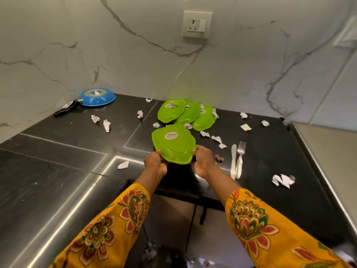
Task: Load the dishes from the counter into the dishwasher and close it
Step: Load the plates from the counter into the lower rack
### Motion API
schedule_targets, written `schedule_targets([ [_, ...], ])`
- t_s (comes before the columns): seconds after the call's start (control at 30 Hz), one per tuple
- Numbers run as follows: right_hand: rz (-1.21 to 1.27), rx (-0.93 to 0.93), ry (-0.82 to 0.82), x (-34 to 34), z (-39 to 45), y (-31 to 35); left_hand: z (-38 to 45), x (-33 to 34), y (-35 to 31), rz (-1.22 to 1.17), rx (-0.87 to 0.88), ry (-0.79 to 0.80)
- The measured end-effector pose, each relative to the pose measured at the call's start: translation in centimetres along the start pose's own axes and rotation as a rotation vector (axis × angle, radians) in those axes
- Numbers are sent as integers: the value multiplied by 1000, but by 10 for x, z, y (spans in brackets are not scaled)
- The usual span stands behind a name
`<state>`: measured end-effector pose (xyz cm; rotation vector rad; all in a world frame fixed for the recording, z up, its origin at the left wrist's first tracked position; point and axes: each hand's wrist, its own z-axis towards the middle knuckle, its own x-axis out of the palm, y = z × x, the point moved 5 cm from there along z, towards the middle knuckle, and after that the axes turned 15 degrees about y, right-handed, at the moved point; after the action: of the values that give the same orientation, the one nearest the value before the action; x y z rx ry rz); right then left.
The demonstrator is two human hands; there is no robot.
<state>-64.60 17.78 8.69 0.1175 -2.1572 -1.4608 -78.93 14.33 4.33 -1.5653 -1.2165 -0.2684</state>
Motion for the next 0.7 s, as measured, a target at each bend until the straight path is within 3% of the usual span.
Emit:
schedule_targets([
  [0.33, -158, 13, -239, -99, -104, -1, -77, 16, 76, 77, -126, -6],
  [0.7, -331, -21, -513, -225, -212, 14, -143, 74, 193, 144, -257, 95],
])
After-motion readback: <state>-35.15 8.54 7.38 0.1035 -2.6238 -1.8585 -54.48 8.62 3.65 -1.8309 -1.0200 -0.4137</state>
